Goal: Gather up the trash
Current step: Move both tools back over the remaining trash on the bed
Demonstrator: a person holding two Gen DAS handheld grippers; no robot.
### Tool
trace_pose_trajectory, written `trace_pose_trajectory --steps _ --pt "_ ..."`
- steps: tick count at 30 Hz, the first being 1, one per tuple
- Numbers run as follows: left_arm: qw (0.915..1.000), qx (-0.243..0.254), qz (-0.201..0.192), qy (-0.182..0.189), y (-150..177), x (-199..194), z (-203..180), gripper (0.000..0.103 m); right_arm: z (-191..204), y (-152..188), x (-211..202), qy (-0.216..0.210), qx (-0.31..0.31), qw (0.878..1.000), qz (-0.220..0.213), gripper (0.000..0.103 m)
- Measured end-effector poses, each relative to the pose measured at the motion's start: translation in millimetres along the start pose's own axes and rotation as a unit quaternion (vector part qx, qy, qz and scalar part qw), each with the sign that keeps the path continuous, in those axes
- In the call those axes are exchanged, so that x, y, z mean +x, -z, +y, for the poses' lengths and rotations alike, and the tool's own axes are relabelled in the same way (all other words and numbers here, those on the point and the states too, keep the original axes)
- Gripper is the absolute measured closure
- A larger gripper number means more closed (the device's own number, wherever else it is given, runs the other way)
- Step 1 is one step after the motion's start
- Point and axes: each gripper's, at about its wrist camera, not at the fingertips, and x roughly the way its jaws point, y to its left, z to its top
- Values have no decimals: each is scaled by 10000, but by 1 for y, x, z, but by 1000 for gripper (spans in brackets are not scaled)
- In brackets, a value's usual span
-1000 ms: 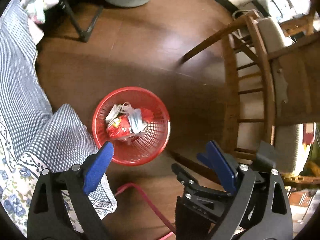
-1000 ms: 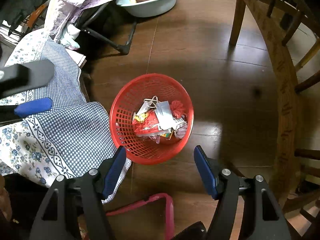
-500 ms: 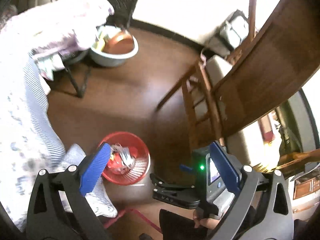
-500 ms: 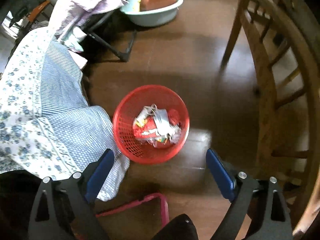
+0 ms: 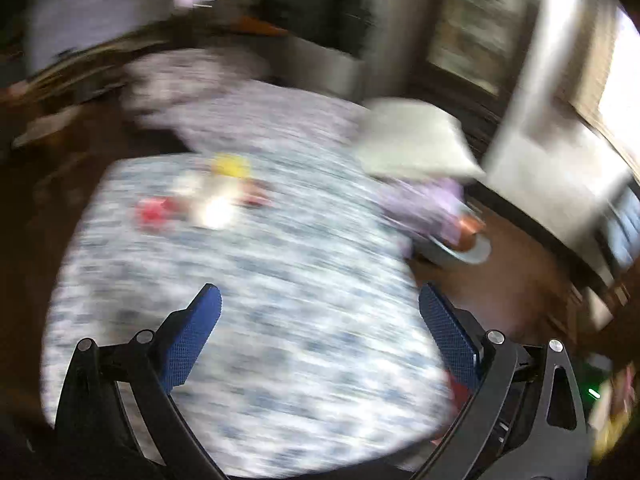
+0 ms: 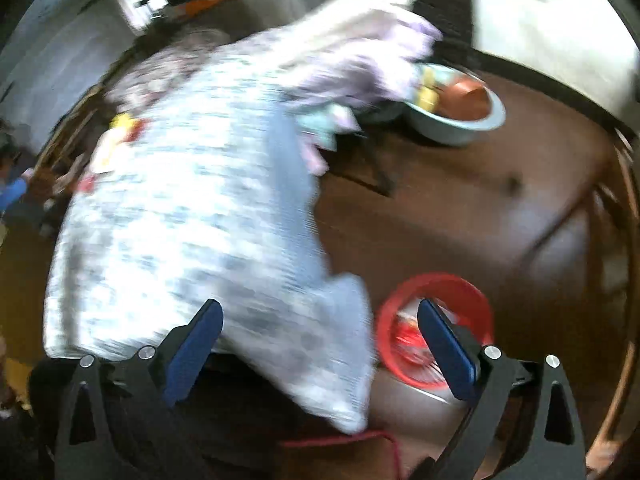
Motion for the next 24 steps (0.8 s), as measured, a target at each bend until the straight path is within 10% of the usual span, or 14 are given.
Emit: trace_pose_trajectory --steps 11,24 --pt "9878 -1123 -307 -1037 -41 6 157 8 221 -71 33 -895 -1589 9819 -502 6" --pt "9748 -2049 -83 -876 -39 42 217 8 279 -118 92 -749 -1746 9784 -811 6"
